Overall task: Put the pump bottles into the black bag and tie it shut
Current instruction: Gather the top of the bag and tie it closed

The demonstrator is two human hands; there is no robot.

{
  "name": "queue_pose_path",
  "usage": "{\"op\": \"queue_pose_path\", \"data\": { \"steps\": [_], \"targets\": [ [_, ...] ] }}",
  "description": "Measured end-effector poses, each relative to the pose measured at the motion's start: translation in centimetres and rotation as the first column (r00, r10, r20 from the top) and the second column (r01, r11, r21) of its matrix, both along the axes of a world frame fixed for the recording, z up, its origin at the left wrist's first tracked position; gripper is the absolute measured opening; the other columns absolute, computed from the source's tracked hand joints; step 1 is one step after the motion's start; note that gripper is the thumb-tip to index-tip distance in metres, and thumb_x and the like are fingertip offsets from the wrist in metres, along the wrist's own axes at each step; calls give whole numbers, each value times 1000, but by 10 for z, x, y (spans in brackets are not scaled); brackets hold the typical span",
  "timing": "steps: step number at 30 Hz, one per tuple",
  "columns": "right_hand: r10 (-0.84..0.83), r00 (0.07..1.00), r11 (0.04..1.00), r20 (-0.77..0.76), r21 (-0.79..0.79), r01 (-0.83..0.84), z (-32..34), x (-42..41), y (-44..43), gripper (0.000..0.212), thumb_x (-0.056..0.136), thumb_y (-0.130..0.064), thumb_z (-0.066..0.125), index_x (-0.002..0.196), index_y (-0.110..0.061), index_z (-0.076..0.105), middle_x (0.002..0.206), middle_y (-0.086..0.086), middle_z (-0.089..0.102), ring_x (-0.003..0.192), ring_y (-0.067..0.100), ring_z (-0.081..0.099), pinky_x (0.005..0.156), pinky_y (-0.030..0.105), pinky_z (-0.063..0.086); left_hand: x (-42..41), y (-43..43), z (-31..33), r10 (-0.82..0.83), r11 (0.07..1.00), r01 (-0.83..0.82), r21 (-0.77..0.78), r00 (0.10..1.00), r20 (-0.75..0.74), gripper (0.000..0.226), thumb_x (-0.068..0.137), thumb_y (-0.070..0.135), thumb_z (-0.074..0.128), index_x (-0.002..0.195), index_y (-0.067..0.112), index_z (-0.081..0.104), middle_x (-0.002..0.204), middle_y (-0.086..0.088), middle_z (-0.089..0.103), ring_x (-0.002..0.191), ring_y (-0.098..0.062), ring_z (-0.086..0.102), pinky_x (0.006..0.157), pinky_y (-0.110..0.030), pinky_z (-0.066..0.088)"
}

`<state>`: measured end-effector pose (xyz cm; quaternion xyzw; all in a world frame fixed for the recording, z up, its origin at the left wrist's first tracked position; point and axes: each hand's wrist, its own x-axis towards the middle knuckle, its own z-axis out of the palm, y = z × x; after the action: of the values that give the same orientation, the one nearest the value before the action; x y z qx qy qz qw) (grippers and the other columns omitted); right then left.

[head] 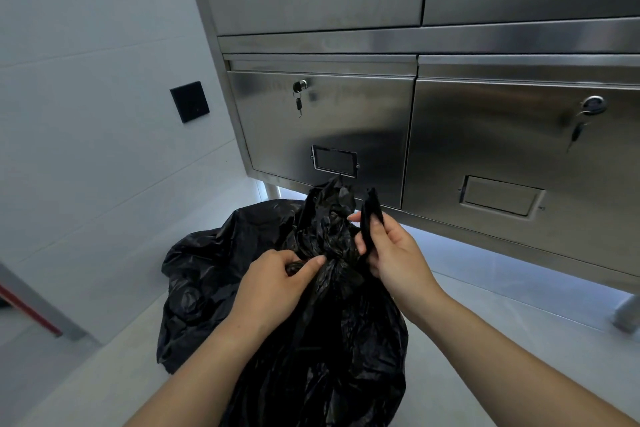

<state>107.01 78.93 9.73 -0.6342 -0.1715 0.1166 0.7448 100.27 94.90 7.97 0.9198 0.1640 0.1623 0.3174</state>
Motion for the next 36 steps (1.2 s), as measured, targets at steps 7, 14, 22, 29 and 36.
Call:
{"op": "queue_pose_path", "data": {
  "steps": [7,14,22,29,36],
  "targets": [
    [88,996,989,-31,-116,-91,2,2,2,60,97,-54,16,93,-29,70,57,-9,40,38,1,37,41,10,29,0,-4,3,30,1000,-29,-4,993,117,35,78,55,62,67,24,50,57,4,55,52,-6,48,47,-19,34],
    [130,991,985,22,-120,-126,-6,1,3,39,91,-51,43,93,-24,71,79,-13,72,79,1,67,74,19,52,0,-3,4,44,999,-41,-17,982,186,33,76,56,62,67,27,51,61,6,59,63,-7,54,51,-15,38],
    [60,979,963,195,-270,-5,-30,5,-3,18,95,-26,50,85,-25,65,81,-8,69,77,-1,63,69,10,46,-3,8,-6,-48,998,44,34,987,153,28,81,43,65,68,24,49,63,4,62,59,-8,55,54,-15,40],
    [15,985,924,173,-378,52,-50,18,-24,18,96,-27,48,87,-23,63,84,-10,67,79,2,62,71,17,44,-12,34,-22,32,999,-29,-30,995,99,26,83,35,67,69,20,51,73,1,66,77,-14,62,62,-14,40],
    [-24,961,975,275,-207,83,-31,17,-15,12,93,-21,54,94,-31,62,96,-12,67,89,-3,61,79,10,46,-5,22,-5,109,931,7,-364,949,297,20,77,37,71,74,22,58,71,10,62,67,5,56,64,-5,42]
  ]
}}
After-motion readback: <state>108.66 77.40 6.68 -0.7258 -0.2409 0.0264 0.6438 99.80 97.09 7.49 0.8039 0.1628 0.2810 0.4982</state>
